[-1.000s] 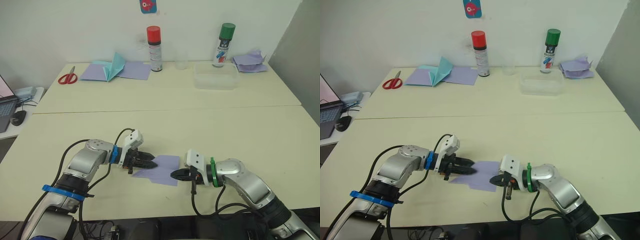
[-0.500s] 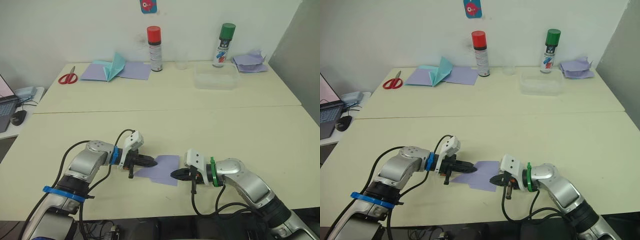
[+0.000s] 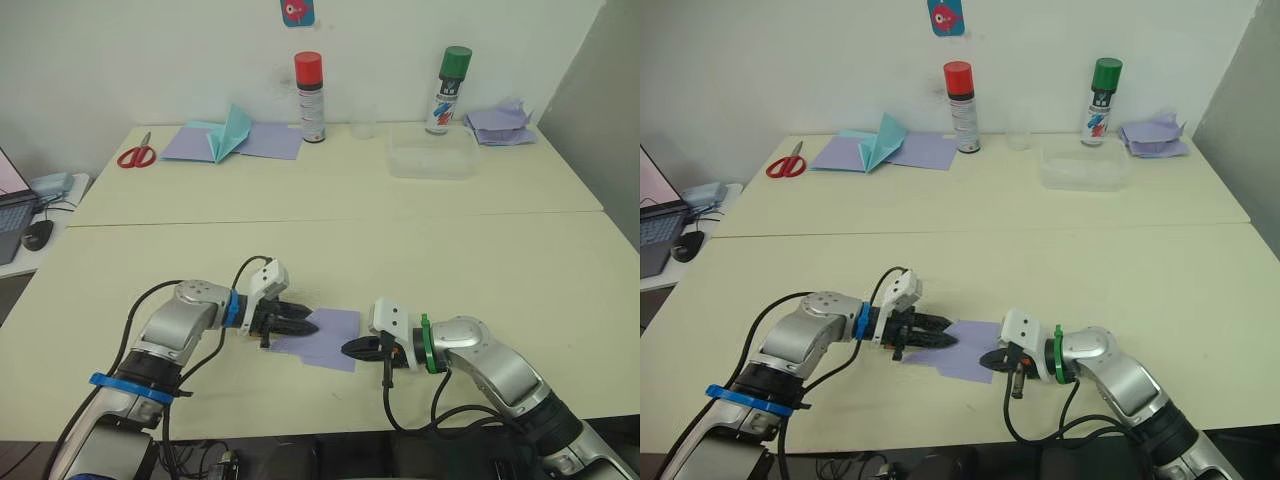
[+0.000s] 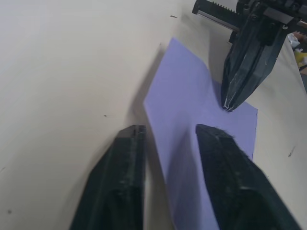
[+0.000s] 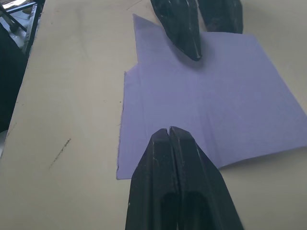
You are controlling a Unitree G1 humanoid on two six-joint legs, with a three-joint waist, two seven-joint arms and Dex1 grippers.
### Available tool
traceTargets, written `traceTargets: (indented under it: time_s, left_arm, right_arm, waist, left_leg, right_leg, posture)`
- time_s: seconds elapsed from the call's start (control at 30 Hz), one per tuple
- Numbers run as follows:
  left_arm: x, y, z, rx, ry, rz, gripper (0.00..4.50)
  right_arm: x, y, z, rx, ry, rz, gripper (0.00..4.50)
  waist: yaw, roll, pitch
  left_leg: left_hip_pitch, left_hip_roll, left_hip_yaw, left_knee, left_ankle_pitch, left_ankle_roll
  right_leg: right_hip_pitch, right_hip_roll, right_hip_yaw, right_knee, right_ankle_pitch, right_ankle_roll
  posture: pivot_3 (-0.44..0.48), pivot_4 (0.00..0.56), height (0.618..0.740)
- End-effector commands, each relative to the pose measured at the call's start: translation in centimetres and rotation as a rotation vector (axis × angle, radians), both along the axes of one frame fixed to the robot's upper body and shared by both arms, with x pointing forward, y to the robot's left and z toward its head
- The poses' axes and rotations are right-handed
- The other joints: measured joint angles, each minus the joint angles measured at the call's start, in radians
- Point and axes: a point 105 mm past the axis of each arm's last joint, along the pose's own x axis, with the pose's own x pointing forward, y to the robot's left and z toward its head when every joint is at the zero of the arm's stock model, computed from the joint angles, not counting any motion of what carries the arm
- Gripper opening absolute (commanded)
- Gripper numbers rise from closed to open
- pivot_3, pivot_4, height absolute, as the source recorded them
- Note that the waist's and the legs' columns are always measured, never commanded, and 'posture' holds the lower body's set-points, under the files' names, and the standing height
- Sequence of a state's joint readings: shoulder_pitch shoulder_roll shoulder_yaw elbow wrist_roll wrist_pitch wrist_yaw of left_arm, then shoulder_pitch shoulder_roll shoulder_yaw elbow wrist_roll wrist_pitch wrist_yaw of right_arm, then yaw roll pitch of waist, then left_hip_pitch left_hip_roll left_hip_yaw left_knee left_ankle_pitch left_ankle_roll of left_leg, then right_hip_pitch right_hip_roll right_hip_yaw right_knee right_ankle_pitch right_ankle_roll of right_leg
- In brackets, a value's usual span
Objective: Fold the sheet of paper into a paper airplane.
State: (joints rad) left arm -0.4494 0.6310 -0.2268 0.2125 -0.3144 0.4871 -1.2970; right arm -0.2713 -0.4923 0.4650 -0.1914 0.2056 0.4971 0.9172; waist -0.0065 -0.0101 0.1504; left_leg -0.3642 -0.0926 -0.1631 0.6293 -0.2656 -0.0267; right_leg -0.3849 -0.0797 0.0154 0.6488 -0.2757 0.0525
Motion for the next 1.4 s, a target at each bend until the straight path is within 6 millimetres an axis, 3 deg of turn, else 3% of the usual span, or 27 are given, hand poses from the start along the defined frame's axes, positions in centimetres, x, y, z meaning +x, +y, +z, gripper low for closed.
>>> traceTargets:
  time_s: [0.03,0.13,0.27,0.33,0.43,0.6,0.77,0.97,1.07,1.17,1.27,1.4]
  left_arm:
    - [0.3,2.5,2.2,-0.004,-0.082,0.058,3.05]
    - [-0.3,3.2,3.2,-0.002,-0.138,0.068,4.01]
    - [-3.0,2.7,3.2,-0.002,-0.149,-0.023,4.01]
    - [-3.4,2.4,2.8,-0.006,-0.177,-0.025,4.01]
    - [-3.5,2.0,2.4,0.0,-0.21,-0.032,3.39]
    - [-3.7,2.4,-0.7,0.087,-0.21,-0.048,1.72]
    - [-3.8,2.1,-2.0,0.103,-0.186,-0.047,0.05]
    - [-5.0,1.5,-4.0,0.15,-0.077,-0.079,0.02]
    - [-5.6,1.4,-4.8,0.176,-0.039,-0.1,0.0]
    - [-5.6,1.2,-5.2,0.185,-0.032,-0.105,0.0]
    - [-5.5,1.1,-5.3,0.181,-0.025,-0.105,0.0]
    - [-5.4,1.2,-5.3,0.18,-0.019,-0.107,0.0]
  right_arm:
    - [0.2,-1.1,-1.7,-0.074,0.043,-0.048,0.0]
    - [0.3,-1.3,-1.7,-0.077,0.041,-0.049,0.0]
    - [0.4,-1.5,-1.7,-0.081,0.041,-0.049,0.0]
    - [0.4,-1.6,-1.7,-0.083,0.041,-0.047,0.0]
    - [0.4,-1.7,-1.7,-0.085,0.042,-0.045,0.0]
    - [0.5,-1.6,-1.7,-0.088,0.044,-0.035,0.0]
    - [0.5,-1.8,-1.6,-0.093,0.046,-0.032,0.0]
    - [0.8,-2.2,-0.8,-0.053,0.05,-0.074,0.0]
    - [1.1,-2.9,1.4,0.043,0.078,-0.137,0.59]
    - [0.7,-4.2,4.0,0.171,0.178,-0.199,1.64]
    - [0.9,-6.0,4.7,0.23,0.278,-0.292,2.72]
    - [2.0,-7.4,4.2,0.23,0.366,-0.406,4.26]
  waist:
    - [-0.002,-0.001,0.001]
    - [-0.003,-0.001,0.001]
    - [-0.001,-0.001,0.001]
    - [0.001,-0.001,0.001]
    - [0.005,-0.001,0.001]
    - [0.005,-0.002,0.001]
    - [0.005,-0.002,0.001]
    - [0.009,-0.001,0.0]
    - [0.011,-0.001,0.0]
    - [0.014,0.0,0.0]
    - [0.015,0.0,0.0]
    - [0.017,0.001,0.0]
  left_leg:
    - [0.0,0.0,0.0,0.0,0.0,0.0]
    - [0.0,0.0,0.0,0.0,0.0,0.0]
    - [0.0,0.0,0.001,0.0,0.0,0.0]
    - [0.0,0.0,0.001,0.0,0.0,0.0]
    - [0.0,0.0,0.0,0.0,0.0,0.0]
    - [0.0,0.0,0.001,0.0,0.0,0.0]
    - [0.0,0.0,0.001,0.0,0.0,0.0]
    - [0.0,-0.002,0.001,0.0,0.0,0.0]
    - [0.0,-0.002,0.001,0.0,0.0,0.0]
    - [0.0,-0.003,0.001,0.0,0.0,0.0]
    - [0.0,-0.002,0.001,0.0,-0.001,0.001]
    - [0.0,-0.002,0.001,0.0,-0.001,0.001]
  right_leg:
    - [0.0,0.0,0.0,0.0,0.0,0.0]
    - [-0.002,0.0,0.0,0.0,0.0,0.0]
    - [-0.001,-0.001,0.001,-0.001,0.0,0.0]
    - [-0.001,-0.001,0.001,-0.001,0.0,0.0]
    - [-0.001,-0.002,0.0,-0.001,0.0,0.0]
    - [-0.001,-0.002,0.0,-0.001,0.0,0.0]
    - [-0.001,-0.002,0.0,-0.001,0.0,0.0]
    - [0.001,-0.002,-0.001,-0.001,0.0,0.0]
    - [0.002,-0.003,0.0,-0.001,0.0,0.0]
    - [0.002,-0.003,0.0,-0.001,0.0,0.0]
    - [0.001,-0.006,0.0,-0.002,0.0,0.0]
    - [0.002,-0.006,-0.001,-0.002,0.0,0.0]
  posture:
    - [0.0,0.15,0.74]
    - [0.0,0.15,0.74]
    - [0.0,0.15,0.74]
    - [0.0,0.15,0.74]
    - [0.0,0.15,0.74]
    - [0.0,0.15,0.74]
    - [0.0,0.15,0.74]
    - [0.0,0.15,0.74]
    - [0.0,0.15,0.74]
    - [0.0,0.15,0.74]
    - [0.0,0.15,0.74]
    - [0.0,0.15,0.74]
